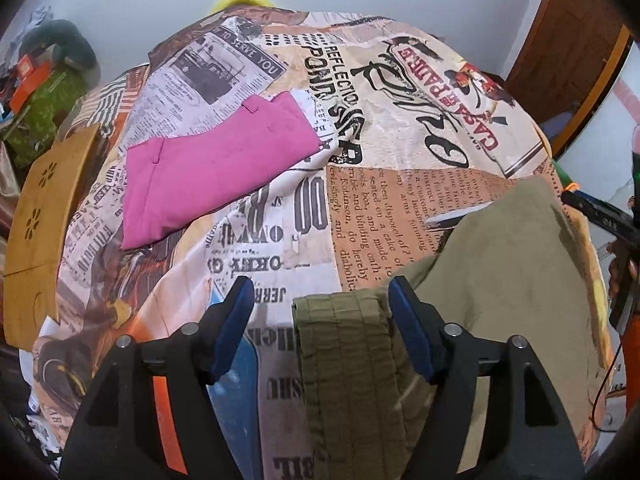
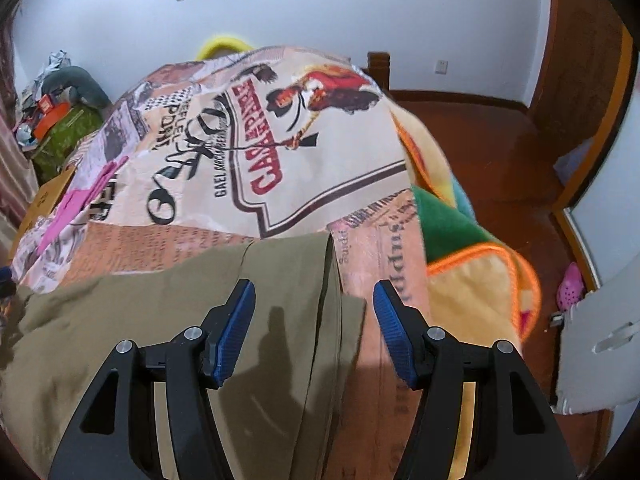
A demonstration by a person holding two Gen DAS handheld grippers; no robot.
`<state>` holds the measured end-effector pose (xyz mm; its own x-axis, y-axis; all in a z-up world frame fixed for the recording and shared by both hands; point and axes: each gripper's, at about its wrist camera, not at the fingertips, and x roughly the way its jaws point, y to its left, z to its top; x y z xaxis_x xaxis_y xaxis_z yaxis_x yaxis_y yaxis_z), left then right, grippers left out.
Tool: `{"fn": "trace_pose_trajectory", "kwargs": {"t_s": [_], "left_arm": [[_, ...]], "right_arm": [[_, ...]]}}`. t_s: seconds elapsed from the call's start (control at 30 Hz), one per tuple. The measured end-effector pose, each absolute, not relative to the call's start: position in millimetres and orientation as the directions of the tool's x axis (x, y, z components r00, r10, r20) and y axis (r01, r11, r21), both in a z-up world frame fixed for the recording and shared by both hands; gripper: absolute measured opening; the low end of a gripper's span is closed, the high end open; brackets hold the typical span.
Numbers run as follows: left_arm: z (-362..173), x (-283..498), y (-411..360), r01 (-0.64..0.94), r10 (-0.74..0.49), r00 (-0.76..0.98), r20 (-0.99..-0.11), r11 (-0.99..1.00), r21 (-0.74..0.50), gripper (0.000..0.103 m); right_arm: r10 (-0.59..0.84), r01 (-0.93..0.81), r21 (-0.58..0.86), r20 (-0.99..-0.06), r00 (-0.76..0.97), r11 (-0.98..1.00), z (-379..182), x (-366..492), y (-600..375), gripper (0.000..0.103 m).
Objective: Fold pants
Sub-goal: 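Close the left tool on the elastic waistband while the right tool pins the pants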
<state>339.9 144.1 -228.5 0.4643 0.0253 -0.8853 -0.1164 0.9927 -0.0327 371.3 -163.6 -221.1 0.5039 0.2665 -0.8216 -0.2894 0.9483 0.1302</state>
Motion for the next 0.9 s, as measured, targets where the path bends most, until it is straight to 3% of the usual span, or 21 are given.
{"fn": "trace_pose_trajectory", "kwargs": {"t_s": [0.27,0.37,0.43,0.53,0.7,0.9], "left_arm": [[-254,343,144,-0.127,0.050,0.441,-0.896,0.992,-0.007,0.074],[-257,340,150,-0.144,0.037,0.457,-0.889,0.989,-0.033,0.077],[-260,339,152,-0.159,0.038,0.459,-0.888,0.987,-0.040,0.080],[-267,339,155,-0.183,0.038,0.455,-0.890,0.982,-0.051,0.083],[-271,336,158,-0.248,0.108,0.462,-0.880,0.969,-0.011,0.098],[-266,336,155,-0.237,0.141,0.456,-0.879,0.971,0.033,0.098]], "right_arm": [[0.273,-0.331,0.127,-0.853,0.444,0.935,-252,401,-143,0.057],[0.260,-0.373,0.087,-0.858,0.442,0.924,-257,399,-133,0.040],[0.250,-0.402,0.060,-0.862,0.440,0.914,-260,397,-126,0.019],[0.187,-0.421,-0.030,-0.866,0.464,0.906,-263,393,-118,0.009],[0.125,-0.437,-0.099,-0.881,0.457,0.894,-269,394,-118,0.007],[0.074,-0.442,-0.138,-0.900,0.429,0.886,-258,398,-112,0.008]]}}
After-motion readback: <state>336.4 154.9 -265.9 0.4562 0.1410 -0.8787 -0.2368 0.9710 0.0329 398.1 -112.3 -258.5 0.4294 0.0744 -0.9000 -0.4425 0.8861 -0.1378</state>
